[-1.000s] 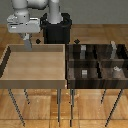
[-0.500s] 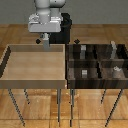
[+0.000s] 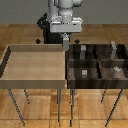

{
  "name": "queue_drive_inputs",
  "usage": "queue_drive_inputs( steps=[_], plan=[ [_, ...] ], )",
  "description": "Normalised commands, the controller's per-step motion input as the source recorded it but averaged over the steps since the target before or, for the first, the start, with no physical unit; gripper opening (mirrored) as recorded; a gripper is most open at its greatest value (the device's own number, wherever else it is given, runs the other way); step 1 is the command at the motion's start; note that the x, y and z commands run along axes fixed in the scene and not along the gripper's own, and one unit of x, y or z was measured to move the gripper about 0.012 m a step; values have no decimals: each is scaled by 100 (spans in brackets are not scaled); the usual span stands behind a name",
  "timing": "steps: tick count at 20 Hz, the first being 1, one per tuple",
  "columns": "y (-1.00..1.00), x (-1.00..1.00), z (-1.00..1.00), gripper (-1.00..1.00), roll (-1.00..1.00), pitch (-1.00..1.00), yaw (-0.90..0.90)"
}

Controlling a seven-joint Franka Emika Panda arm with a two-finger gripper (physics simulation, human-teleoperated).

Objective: Place the milk carton into the appropriate compartment.

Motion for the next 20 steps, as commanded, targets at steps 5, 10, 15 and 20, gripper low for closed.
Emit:
queue_drive_inputs(
  steps=[5, 10, 15, 20],
  plan=[
    [100, 0, 0, -100, 0, 0, 0],
    [40, -47, 0, -100, 0, 0, 0],
    [0, -100, 0, -100, 0, 0, 0],
    [0, -100, -4, -100, 0, 0, 0]
  ],
)
